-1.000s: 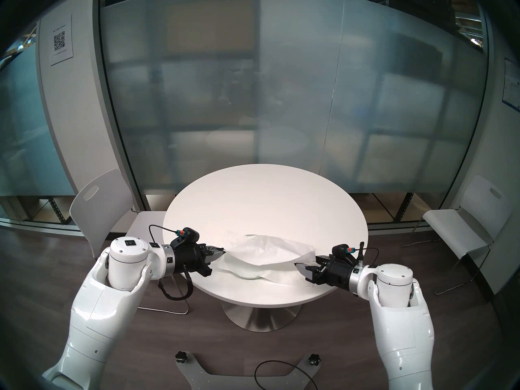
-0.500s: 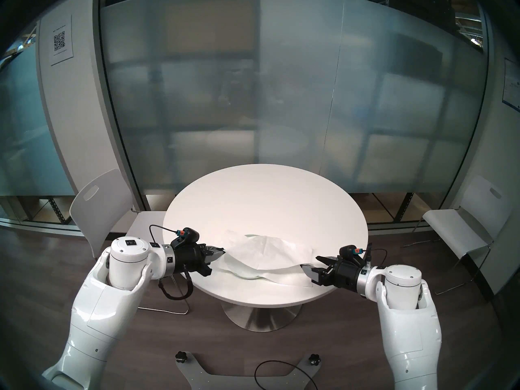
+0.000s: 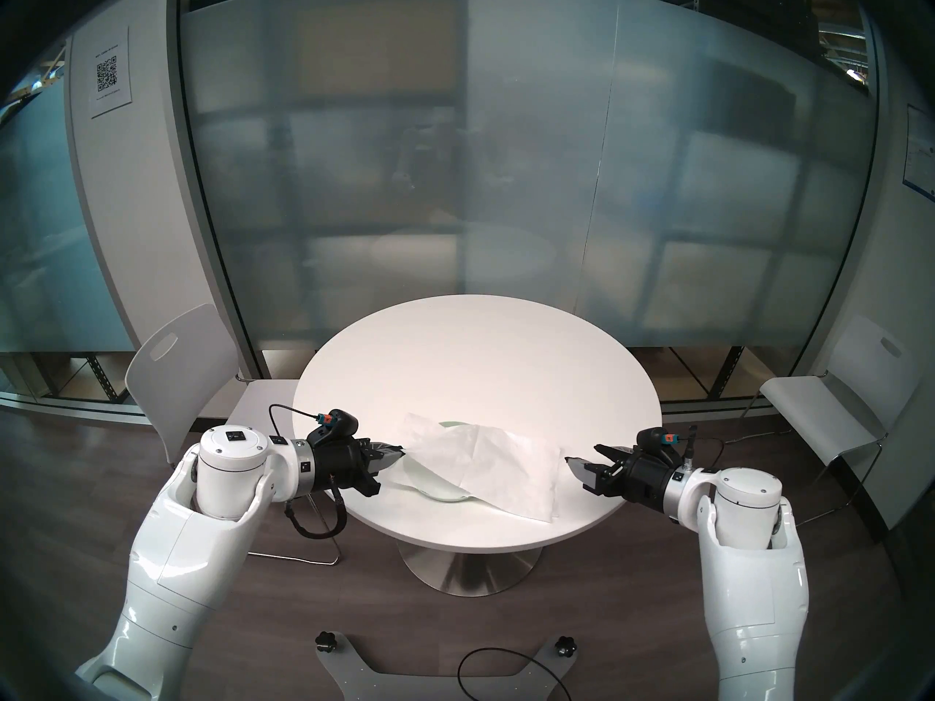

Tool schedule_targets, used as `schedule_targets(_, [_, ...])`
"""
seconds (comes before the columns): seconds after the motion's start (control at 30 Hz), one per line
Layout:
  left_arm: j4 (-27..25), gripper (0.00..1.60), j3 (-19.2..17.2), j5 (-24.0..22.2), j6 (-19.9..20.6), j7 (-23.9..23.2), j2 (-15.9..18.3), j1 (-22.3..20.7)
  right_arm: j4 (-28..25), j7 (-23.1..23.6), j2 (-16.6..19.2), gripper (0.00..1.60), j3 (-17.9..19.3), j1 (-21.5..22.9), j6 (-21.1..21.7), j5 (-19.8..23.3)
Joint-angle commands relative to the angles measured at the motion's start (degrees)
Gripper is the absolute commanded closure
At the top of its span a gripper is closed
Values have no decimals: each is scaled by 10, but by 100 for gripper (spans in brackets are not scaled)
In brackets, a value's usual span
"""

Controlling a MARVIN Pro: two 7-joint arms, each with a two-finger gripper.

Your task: Fold the napkin in half twice and place it beside the plate

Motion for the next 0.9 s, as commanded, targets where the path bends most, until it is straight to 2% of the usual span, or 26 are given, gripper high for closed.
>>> schedule_targets(0.0, [-5, 160, 1, 0, -6, -1, -1, -5, 22, -14, -3, 14, -5, 25, -20, -6])
schedule_targets(0.23, [-13, 160, 2, 0, -3, -1, -2, -4, 70, -34, -6, 31, -36, 51, -66, -25])
schedule_targets(0.7, [-17, 160, 1, 1, -4, -2, -1, 0, 134, -50, -8, 24, -60, 92, -114, -51])
schedule_targets(0.87, [-18, 160, 1, 1, -3, -2, -1, 1, 152, -55, -13, 17, -69, 108, -121, -58])
